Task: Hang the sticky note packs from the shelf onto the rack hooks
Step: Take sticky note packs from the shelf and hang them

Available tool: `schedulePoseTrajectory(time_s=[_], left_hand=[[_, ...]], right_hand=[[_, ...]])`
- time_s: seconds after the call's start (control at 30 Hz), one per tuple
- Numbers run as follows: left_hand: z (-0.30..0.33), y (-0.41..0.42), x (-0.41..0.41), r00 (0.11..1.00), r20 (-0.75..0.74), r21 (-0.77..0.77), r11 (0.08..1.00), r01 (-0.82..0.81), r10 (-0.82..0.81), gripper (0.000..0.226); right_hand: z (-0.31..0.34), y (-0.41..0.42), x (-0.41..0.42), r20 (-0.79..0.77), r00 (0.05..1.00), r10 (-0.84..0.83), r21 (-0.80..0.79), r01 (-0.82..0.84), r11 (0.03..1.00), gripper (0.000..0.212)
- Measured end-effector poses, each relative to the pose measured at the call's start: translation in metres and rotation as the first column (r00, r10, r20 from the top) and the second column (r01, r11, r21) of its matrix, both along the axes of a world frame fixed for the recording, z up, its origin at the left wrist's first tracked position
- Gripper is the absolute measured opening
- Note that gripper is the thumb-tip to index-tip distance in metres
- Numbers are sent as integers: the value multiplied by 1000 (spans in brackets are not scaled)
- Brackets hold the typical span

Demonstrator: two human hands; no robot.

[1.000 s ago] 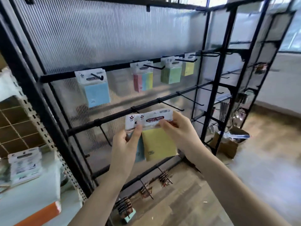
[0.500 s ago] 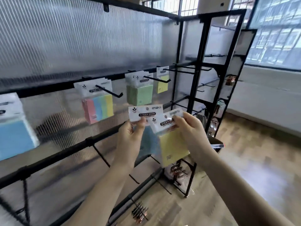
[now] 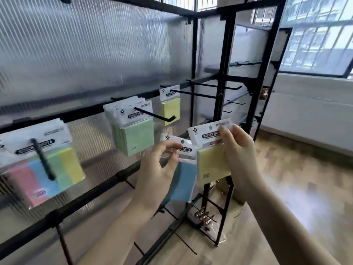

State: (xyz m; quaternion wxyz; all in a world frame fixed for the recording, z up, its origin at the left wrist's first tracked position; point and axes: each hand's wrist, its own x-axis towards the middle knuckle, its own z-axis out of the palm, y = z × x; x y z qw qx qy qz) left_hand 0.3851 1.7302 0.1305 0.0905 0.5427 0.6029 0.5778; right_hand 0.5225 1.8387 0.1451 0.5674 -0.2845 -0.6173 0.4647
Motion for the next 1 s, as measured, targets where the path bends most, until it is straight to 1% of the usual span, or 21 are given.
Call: schedulePoseTrajectory(time_s=[0.07,0.13,0.23,0.3,0.43,0.53,0.6,0.73,0.83,0.9,1.0], left_hand=[[5,17,2,1000,-7,-1,1000,-7,7,13],[12,35,8,1000,10,-6,1000,5,-5,8],[22,60,18,1000,18,26,1000,17,-18,29],[29,77,23,1000,4,44,999,26,-26,39],[46,106,31,989,-109,101,991,-90,101,47],[54,123,36,945,-232,133,970,-205,231,47],[54,131,36,914,-275,152,952,-266,299,45],[50,141,36,885,-267,171,922,-347,382,52],[50,143,43,873,-243,183,904,-386,422,48],[53,144,48,854,-246,199,886,-419,459,48],[55,147,51,800,-278,212,846,-489,532,48]], right_hand=[[3,17,-1,-19,1000,-10,41,11,999,33],[8,36,0,-44,999,-11,78,15,997,31],[15,67,2,-67,998,-13,108,20,994,32],[20,87,3,-78,997,1,111,7,994,32],[29,119,0,-70,992,102,137,-91,986,33],[31,134,-5,-18,977,210,184,-203,962,35],[31,142,-7,-12,966,260,193,-253,948,35],[34,153,-7,-4,920,392,213,-382,899,34],[34,163,-8,3,881,473,231,-461,857,26],[33,171,-11,-7,859,512,230,-497,837,28],[31,182,-20,21,839,544,238,-533,812,37]])
